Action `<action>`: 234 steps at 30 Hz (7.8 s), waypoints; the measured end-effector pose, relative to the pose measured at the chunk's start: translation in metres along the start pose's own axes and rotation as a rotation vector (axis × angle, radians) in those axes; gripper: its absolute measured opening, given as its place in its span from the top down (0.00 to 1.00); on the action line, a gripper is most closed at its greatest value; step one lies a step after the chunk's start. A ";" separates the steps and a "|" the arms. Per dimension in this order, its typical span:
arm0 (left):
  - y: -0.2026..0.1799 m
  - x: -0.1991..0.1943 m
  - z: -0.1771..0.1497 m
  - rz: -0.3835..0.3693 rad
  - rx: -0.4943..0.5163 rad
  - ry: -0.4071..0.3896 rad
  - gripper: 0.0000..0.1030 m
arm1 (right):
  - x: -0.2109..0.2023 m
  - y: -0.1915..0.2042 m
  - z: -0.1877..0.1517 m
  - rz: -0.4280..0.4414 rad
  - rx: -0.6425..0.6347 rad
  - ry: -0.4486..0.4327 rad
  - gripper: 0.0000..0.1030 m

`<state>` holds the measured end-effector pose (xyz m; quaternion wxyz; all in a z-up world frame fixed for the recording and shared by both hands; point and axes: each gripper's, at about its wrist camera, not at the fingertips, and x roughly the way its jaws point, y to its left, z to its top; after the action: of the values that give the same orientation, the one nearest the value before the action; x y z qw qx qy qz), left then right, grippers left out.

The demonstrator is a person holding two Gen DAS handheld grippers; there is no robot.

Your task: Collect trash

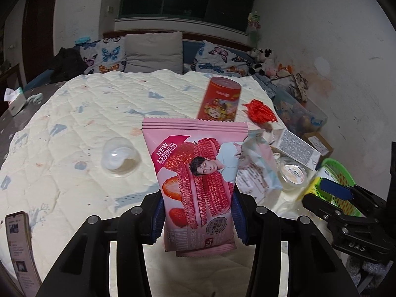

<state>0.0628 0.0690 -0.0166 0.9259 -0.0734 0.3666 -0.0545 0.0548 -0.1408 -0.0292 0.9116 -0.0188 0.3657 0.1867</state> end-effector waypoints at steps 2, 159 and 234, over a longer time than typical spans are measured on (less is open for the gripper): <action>0.005 -0.001 0.000 0.006 -0.009 -0.001 0.57 | 0.009 0.005 0.006 0.005 -0.015 0.003 0.39; -0.219 0.098 -0.021 -0.292 0.663 0.204 0.40 | -0.098 -0.190 -0.095 -0.389 0.446 -0.071 0.36; -0.083 -0.016 0.054 -0.286 0.216 -0.030 0.48 | 0.023 0.006 -0.065 0.056 -0.056 0.105 0.12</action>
<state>0.0839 -0.0049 0.0476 0.9166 -0.0257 0.3305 -0.2236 0.0256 -0.1386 -0.0917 0.8846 -0.0438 0.4082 0.2213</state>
